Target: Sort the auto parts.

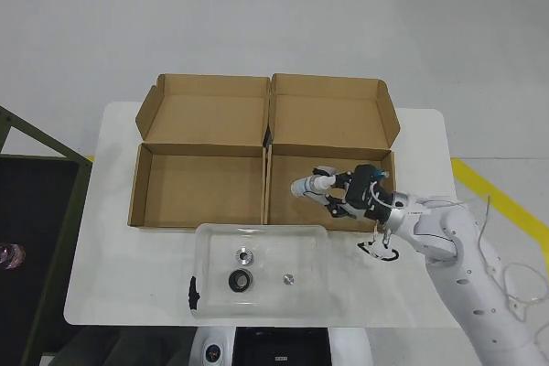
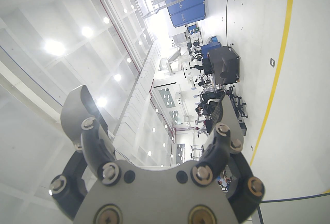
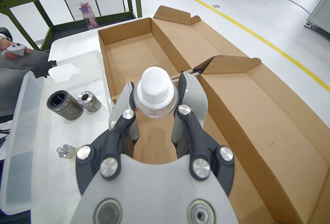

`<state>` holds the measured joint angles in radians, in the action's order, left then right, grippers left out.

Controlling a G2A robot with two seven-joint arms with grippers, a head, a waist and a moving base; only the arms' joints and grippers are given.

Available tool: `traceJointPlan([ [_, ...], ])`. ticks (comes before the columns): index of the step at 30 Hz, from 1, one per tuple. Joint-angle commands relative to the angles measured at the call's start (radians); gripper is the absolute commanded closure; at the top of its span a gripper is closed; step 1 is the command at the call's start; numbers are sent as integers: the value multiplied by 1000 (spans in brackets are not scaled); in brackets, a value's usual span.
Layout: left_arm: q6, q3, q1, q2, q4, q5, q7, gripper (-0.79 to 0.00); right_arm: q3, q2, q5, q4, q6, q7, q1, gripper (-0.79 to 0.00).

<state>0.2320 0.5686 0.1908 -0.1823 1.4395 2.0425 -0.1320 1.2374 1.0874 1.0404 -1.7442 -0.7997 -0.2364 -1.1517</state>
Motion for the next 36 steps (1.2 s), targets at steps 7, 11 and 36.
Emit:
traceJointPlan([
  [7, 0, 0, 0, 0, 0, 0, 0, -785, -71, 14, 18, 69, 57, -40, 86, 0],
  [11, 0, 0, 0, 0, 0, 0, 0, -785, -104, 22, 27, 107, 86, -52, 120, 0],
  [36, 0, 0, 0, 0, 0, 0, 0, -785, -291, 81, 60, 343, 167, -130, 315, -43],
])
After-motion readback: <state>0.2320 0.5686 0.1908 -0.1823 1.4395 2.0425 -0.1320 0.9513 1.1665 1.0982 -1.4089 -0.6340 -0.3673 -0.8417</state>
